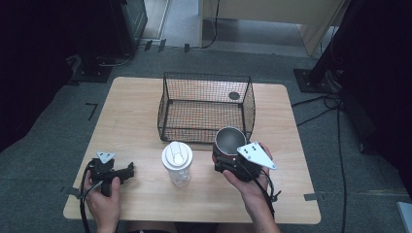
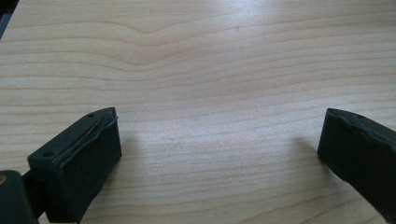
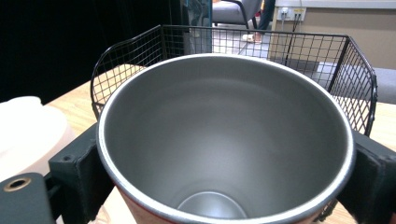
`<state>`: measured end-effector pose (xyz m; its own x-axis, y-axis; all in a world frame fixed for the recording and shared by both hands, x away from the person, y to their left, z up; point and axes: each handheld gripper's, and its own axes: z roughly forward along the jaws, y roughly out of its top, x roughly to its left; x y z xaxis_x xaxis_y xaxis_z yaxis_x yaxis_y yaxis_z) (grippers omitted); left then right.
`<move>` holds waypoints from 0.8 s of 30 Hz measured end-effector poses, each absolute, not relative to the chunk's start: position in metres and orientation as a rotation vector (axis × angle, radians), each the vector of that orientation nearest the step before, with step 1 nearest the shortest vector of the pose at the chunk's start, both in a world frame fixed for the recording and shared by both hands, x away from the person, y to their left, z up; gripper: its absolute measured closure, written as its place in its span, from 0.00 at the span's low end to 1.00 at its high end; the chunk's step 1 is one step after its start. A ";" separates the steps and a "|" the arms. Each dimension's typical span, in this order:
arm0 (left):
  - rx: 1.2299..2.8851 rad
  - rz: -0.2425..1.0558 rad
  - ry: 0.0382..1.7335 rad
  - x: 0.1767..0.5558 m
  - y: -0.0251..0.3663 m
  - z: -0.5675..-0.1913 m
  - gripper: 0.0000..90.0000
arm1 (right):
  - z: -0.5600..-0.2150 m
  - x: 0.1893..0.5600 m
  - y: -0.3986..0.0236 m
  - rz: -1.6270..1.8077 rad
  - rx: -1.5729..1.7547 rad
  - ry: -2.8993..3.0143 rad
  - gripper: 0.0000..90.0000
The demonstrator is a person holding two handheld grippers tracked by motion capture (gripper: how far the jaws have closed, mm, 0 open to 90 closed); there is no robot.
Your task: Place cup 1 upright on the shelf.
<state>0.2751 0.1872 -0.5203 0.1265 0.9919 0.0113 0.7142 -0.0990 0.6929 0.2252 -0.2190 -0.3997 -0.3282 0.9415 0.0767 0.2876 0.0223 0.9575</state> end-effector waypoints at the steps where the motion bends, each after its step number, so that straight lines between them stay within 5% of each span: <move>1: 1.873 0.673 1.642 0.275 0.187 -0.520 0.00 | -0.399 0.228 -0.219 1.343 1.262 1.677 0.08; 24: 1.874 0.673 1.642 0.275 0.187 -0.520 0.00 | -0.375 0.258 -0.206 1.319 1.180 1.652 0.08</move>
